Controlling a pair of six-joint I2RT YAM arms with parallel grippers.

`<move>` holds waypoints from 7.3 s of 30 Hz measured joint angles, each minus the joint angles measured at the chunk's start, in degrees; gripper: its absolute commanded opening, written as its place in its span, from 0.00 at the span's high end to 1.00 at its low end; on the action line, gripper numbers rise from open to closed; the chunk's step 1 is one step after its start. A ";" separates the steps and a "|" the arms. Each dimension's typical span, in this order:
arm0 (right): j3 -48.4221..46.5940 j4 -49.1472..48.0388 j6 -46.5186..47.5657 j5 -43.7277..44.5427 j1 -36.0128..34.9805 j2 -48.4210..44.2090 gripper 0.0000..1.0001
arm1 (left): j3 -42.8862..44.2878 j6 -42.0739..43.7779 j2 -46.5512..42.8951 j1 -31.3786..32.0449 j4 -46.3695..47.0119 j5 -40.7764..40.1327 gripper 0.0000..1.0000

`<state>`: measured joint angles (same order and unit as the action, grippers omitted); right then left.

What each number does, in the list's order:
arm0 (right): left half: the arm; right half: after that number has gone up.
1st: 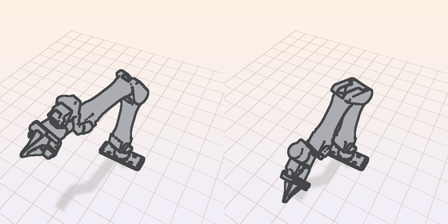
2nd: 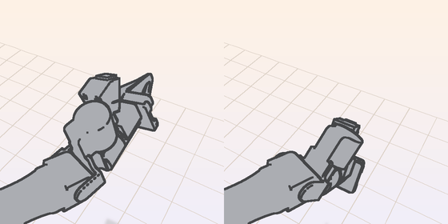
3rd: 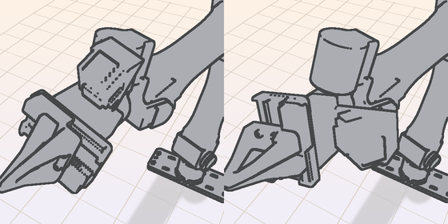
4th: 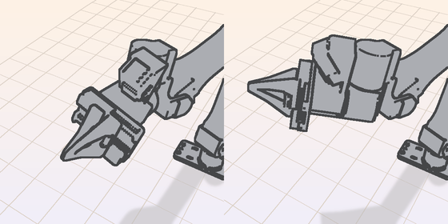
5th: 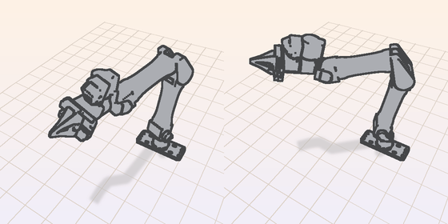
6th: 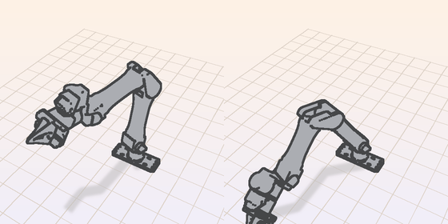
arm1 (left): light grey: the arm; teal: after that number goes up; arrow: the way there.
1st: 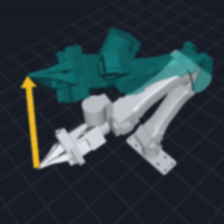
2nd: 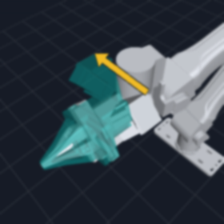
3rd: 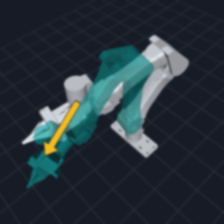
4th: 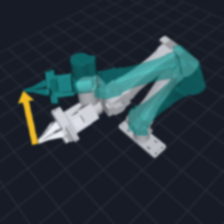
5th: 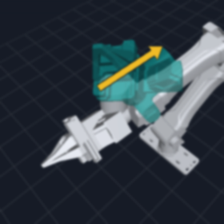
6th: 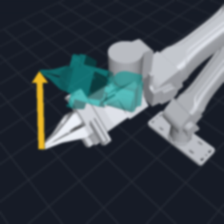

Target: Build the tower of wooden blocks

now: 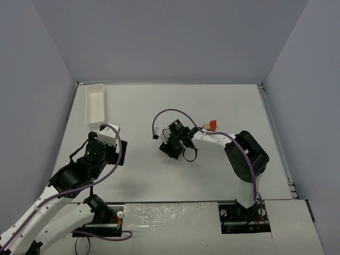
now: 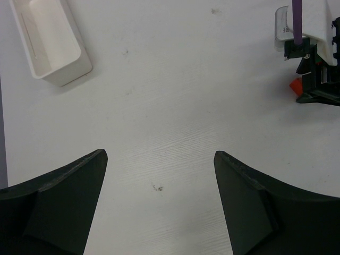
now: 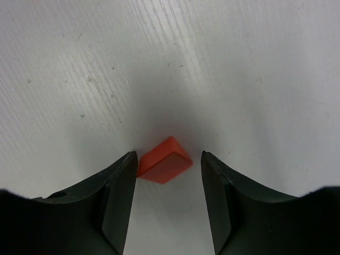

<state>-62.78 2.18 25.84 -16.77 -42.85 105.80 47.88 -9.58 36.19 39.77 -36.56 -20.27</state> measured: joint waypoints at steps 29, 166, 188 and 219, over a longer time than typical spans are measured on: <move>5.98 -5.48 -49.22 29.66 -7.66 -4.09 0.76 | 0.00 0.00 2.27 -2.77 -0.02 2.08 0.21; 3.32 -2.33 -19.61 4.75 -1.16 -2.34 0.36 | 0.00 0.22 3.51 -4.54 -0.02 5.73 0.21; -1.94 0.10 -7.13 -1.07 -1.50 -1.82 0.36 | 0.00 0.22 3.40 -4.59 -0.04 5.75 0.21; -5.96 1.99 -6.16 -1.82 -2.65 2.30 0.50 | 0.00 0.22 3.45 -4.59 -0.04 5.86 0.21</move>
<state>-68.74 4.16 19.68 -18.59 -45.50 108.09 47.88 -9.37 39.64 35.18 -36.60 -14.41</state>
